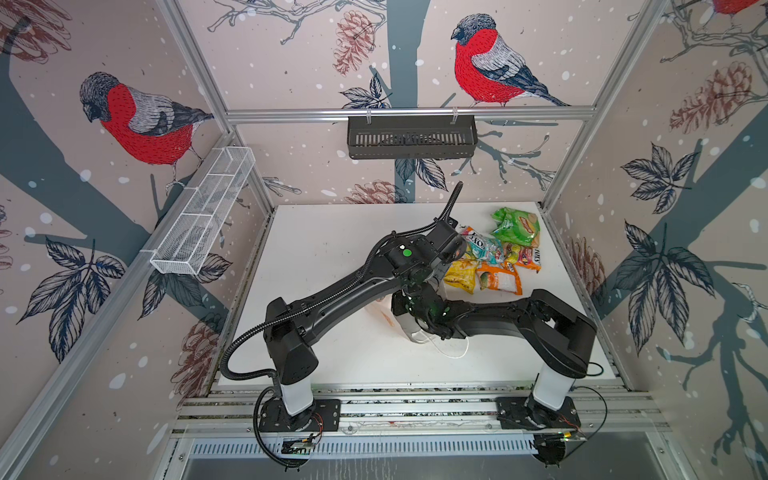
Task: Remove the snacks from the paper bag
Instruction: 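Descend the right gripper toward the purple packet at the bag bottom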
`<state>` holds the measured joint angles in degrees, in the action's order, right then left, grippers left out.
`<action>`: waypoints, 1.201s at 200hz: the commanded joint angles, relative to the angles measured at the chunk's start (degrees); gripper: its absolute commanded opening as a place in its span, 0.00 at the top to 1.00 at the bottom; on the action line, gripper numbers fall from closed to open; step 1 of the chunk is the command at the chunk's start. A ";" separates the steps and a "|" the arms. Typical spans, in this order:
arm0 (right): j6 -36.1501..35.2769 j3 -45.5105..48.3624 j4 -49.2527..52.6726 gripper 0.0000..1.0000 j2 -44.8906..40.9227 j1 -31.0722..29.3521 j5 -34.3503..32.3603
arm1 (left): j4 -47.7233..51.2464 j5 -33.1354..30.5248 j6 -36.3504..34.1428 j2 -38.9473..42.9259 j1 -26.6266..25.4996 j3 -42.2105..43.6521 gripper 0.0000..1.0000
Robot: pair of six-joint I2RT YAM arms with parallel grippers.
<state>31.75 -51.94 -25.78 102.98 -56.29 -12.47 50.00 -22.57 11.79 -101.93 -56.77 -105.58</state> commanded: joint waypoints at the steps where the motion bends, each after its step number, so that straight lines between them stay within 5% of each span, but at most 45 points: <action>1: 0.71 -1.34 -1.38 0.00 1.24 0.63 -2.22 | 0.62 2.33 0.93 0.81 -0.72 -0.70 1.00; 104: 1.55 -7.38 1.39 0.01 8.67 2.49 -2.97 | 2.02 4.04 -0.44 1.05 -2.07 -0.53 1.00; 240: 0.25 -7.03 1.35 0.53 8.13 2.00 -4.23 | 2.47 1.55 0.28 1.66 -2.11 1.01 1.00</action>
<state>32.80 -58.85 -23.64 111.72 -54.06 -15.14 50.81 -20.99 11.11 -101.16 -58.61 -104.99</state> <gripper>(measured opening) 0.479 0.043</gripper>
